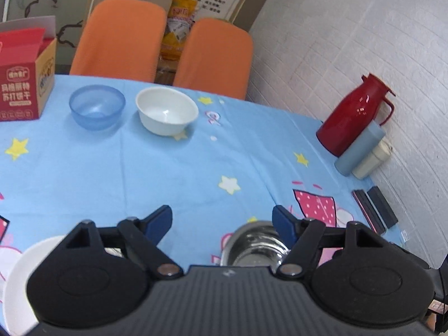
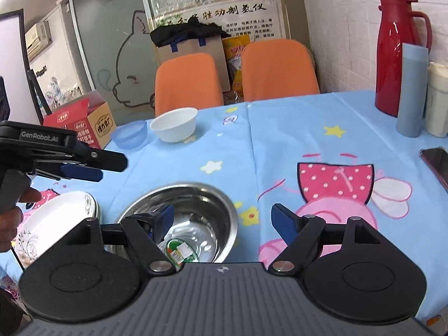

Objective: Organize plates and bowls
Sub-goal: 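Lower the steel bowl onto the plate stack, open both tools, then move both tools to the rim of the white bowl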

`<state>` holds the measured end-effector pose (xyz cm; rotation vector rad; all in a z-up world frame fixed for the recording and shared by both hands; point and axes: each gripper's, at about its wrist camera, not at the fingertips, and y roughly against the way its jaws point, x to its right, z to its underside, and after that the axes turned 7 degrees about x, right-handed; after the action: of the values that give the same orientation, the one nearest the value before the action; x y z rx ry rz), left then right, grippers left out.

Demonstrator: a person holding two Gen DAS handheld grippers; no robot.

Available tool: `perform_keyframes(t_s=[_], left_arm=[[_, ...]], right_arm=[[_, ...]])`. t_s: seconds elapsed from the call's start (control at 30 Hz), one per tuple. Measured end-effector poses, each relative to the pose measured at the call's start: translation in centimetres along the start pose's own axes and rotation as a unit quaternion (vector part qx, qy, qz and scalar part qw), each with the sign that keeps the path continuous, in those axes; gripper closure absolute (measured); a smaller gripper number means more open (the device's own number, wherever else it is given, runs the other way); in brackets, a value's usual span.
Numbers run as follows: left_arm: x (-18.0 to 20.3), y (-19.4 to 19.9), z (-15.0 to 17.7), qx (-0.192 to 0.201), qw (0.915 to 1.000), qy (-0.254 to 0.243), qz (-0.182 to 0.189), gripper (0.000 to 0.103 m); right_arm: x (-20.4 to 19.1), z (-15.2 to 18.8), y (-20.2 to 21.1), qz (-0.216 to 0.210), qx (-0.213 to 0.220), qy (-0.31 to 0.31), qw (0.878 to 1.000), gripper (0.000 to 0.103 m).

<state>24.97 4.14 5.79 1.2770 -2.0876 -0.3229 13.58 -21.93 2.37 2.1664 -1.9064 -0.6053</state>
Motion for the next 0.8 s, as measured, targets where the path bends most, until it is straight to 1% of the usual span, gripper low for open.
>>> perform_keyframes(t_s=[0.13,0.23,0.33,0.4,0.47,0.5,0.57,0.63,0.67,0.7,0.8], left_arm=[[-1.7,1.0,-2.4,0.024,0.9995,0.014,-0.019,0.031],[-2.9,1.0,-4.2,0.034,0.9986,0.034,-0.023,0.031],[-3.4,-0.2,-6.1,0.04,0.9971,0.061,-0.023,0.031],[-3.6,-1.7,-7.0,0.04,0.9958,0.081,-0.017,0.031],[-4.2,-3.6,-7.7,0.041,0.9921,0.118,-0.017,0.031],[-4.6,-4.6,-7.9,0.042,0.9896,0.136,-0.019,0.031],[-5.6,-7.3,-8.0,0.043,0.9818,0.182,-0.035,0.031],[-6.9,-10.3,-7.7,0.029,0.9716,0.229,-0.053,0.031],[-7.4,-11.5,-7.6,0.025,0.9674,0.244,-0.063,0.031],[-8.0,-12.7,-7.5,0.024,0.9613,0.264,-0.073,0.031],[-9.1,-14.6,-7.7,0.036,0.9483,0.303,-0.087,0.032]], right_arm=[[0.5,-2.4,-0.7,0.0,0.012,0.013,1.0,0.0],[0.5,-4.6,-2.0,-0.01,0.017,0.026,0.999,0.0],[0.0,-7.2,-4.2,-0.021,0.019,0.041,0.999,0.0],[-0.6,-9.1,-6.1,-0.024,0.018,0.056,0.998,0.0],[-1.1,-10.8,-8.3,-0.027,0.012,0.069,0.997,0.0],[-1.3,-11.7,-9.7,-0.029,0.005,0.076,0.997,0.0],[-1.7,-12.8,-12.4,-0.03,-0.007,0.086,0.996,0.0],[-1.8,-13.4,-15.6,-0.033,-0.028,0.09,0.995,0.0],[-1.7,-13.4,-17.3,-0.036,-0.041,0.092,0.994,0.0],[-1.8,-13.3,-18.8,-0.039,-0.053,0.095,0.993,0.0],[-2.0,-12.5,-23.2,-0.052,-0.091,0.111,0.988,0.0]])
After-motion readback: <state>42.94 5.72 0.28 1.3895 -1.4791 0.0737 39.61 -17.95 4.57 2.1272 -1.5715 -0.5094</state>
